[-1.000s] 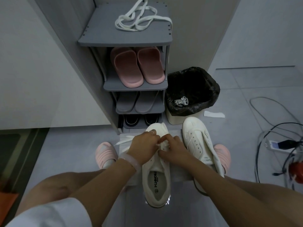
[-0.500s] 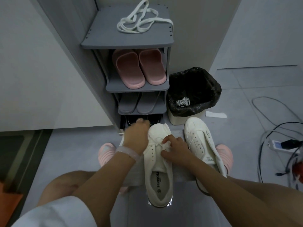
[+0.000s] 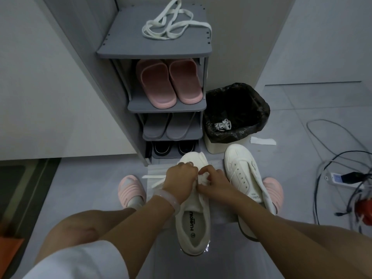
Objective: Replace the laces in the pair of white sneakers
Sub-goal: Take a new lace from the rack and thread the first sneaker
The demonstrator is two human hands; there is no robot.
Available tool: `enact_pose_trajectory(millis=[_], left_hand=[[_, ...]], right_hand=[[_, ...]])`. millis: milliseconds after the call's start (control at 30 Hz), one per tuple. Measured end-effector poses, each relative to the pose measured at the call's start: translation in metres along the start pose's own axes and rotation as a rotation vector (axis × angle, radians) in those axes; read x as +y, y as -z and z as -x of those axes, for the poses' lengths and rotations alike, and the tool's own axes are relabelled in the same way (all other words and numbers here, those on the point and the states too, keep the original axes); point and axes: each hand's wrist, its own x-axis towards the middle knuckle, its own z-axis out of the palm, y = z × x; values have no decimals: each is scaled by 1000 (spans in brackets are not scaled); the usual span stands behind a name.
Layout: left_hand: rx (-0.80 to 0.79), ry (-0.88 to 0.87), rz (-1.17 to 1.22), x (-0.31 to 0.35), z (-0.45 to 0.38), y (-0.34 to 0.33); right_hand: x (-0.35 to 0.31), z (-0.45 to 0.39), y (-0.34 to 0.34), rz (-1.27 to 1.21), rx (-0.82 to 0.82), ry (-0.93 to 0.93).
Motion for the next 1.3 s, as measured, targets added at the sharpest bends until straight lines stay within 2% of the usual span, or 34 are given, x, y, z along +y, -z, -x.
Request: enact_pose_trajectory(millis=[67, 200, 233, 267, 333, 400, 467, 833, 1300], left_hand=[[13, 56, 15, -6, 0, 7], [114, 405, 54, -47, 0, 26], [128, 435, 40, -54, 0, 30], [138, 408, 36, -55, -1, 31], [136, 221, 119, -43, -1, 31], [59, -16, 154, -23, 1, 20], [-14, -128, 66, -11, 0, 6], [12, -27, -64, -1, -1, -8], [13, -27, -27, -2, -1, -4]], right_hand=[[0, -1, 0, 16, 1, -9], [2, -2, -1, 33, 14, -22], [1, -2, -2, 38, 17, -24], [1, -2, -2, 40, 21, -25], [0, -2, -1, 45, 21, -27], [-1, -1, 0, 55, 15, -38], [-2, 0, 0, 54, 21, -39], [-2, 2, -1, 36, 22, -21], [0, 5, -1, 21, 21, -17]])
